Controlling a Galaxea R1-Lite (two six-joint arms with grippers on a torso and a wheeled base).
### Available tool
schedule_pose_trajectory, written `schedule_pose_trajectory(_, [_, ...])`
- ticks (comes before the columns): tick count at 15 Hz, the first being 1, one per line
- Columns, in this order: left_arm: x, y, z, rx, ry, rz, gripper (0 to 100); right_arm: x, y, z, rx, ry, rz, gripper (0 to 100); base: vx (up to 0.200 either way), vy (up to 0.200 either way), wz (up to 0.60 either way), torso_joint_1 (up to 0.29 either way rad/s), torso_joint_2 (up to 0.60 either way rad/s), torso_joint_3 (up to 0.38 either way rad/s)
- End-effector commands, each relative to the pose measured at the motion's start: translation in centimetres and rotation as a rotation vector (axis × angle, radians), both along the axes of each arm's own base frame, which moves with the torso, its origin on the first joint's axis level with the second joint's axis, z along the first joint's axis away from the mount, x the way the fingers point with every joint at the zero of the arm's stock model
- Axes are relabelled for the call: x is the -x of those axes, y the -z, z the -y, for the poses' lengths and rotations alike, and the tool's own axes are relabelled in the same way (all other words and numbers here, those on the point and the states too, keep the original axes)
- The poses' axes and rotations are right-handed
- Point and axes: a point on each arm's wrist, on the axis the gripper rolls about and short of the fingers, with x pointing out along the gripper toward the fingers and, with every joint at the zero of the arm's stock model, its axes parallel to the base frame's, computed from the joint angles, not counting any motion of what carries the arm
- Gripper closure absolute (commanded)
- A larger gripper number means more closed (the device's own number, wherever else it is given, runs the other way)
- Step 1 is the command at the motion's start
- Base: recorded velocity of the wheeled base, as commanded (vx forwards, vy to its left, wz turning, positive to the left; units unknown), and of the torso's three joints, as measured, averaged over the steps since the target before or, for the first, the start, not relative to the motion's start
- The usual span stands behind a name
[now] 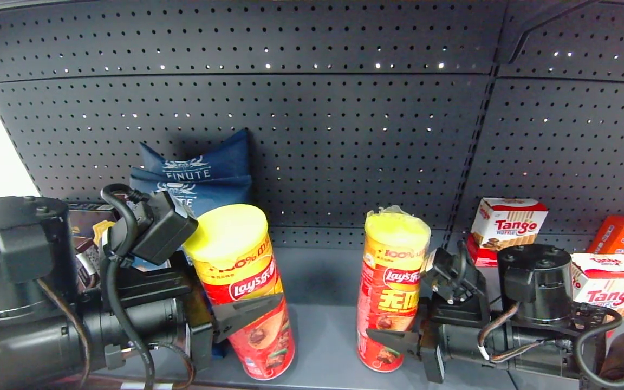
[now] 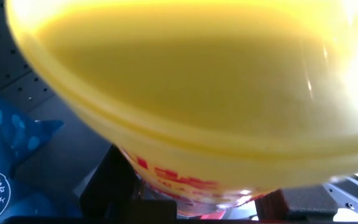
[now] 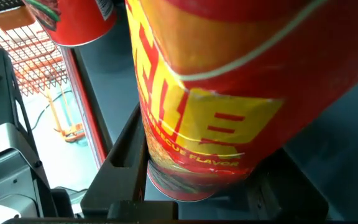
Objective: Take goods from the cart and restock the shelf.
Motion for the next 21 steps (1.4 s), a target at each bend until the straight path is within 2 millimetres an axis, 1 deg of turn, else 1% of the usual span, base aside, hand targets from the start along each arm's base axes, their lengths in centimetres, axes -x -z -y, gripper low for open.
schedule_pose_trajectory(1, [0.1,0.1,0.0,-0.002,0.0,-0.003,100,-0.1,0.3,-0.1,0.008,-0.001,-0.006,0,0.0,0.0,0.0,0.0,0.0,0.0])
schedule_pose_trajectory(4, [0.1,0.1,-0.1,-0.002,0.0,-0.003,100,0.2,0.3,0.1,0.011,0.006,-0.003,0,0.0,0.0,0.0,0.0,0.0,0.0])
schedule_pose_trajectory(7, [0.1,0.2,0.0,-0.003,0.002,-0.005,100,0.6,0.2,0.0,0.029,0.054,0.009,0,0.0,0.0,0.0,0.0,0.0,0.0])
schedule_pose_trajectory(12, [0.2,0.3,-0.1,-0.005,0.0,-0.007,100,1.2,-0.1,-0.1,0.027,0.046,0.021,0,0.0,0.0,0.0,0.0,0.0,0.0])
schedule_pose_trajectory(15, [0.4,0.8,-0.3,-0.014,0.0,-0.023,100,1.8,-0.3,-0.2,0.026,0.041,0.026,0,0.0,0.0,0.0,0.0,0.0,0.0])
schedule_pose_trajectory(21, [0.5,0.8,-0.3,-0.014,0.0,-0.023,100,2.8,-0.4,0.0,0.031,0.036,0.027,0,0.0,0.0,0.0,0.0,0.0,0.0])
